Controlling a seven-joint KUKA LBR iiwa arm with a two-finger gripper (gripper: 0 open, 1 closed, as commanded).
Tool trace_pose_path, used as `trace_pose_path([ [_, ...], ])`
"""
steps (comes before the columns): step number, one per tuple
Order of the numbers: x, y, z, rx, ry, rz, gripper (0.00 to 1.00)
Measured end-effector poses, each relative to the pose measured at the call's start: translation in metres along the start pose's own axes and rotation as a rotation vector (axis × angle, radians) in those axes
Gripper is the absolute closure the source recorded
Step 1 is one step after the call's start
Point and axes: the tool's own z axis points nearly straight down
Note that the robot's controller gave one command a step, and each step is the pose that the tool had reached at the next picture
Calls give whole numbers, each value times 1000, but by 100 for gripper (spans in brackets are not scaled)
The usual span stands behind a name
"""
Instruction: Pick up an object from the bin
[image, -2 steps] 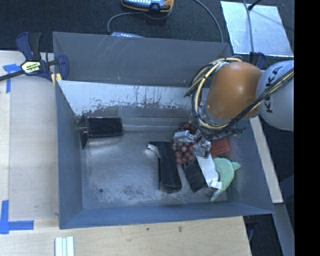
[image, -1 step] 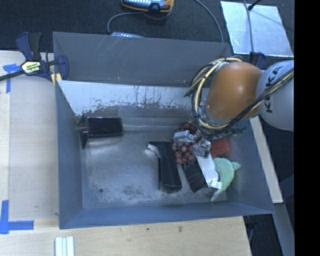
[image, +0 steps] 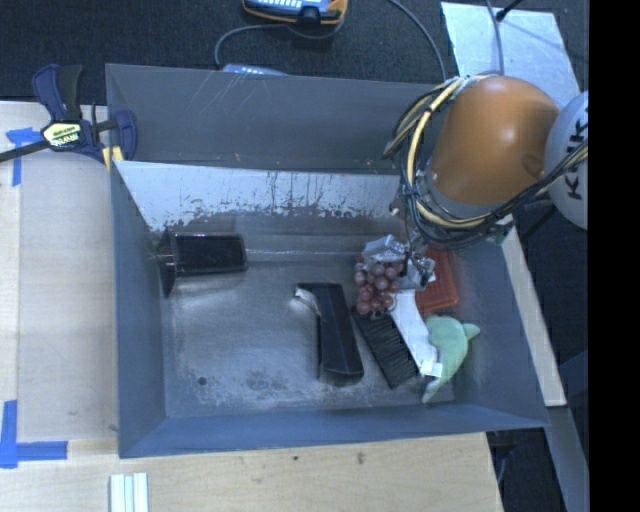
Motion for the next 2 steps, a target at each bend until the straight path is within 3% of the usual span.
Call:
trace_pose_path([
  [1, 0, 0, 0, 0, 0, 0, 100],
  [2, 3, 3, -50, -5, 2, -18, 100],
])
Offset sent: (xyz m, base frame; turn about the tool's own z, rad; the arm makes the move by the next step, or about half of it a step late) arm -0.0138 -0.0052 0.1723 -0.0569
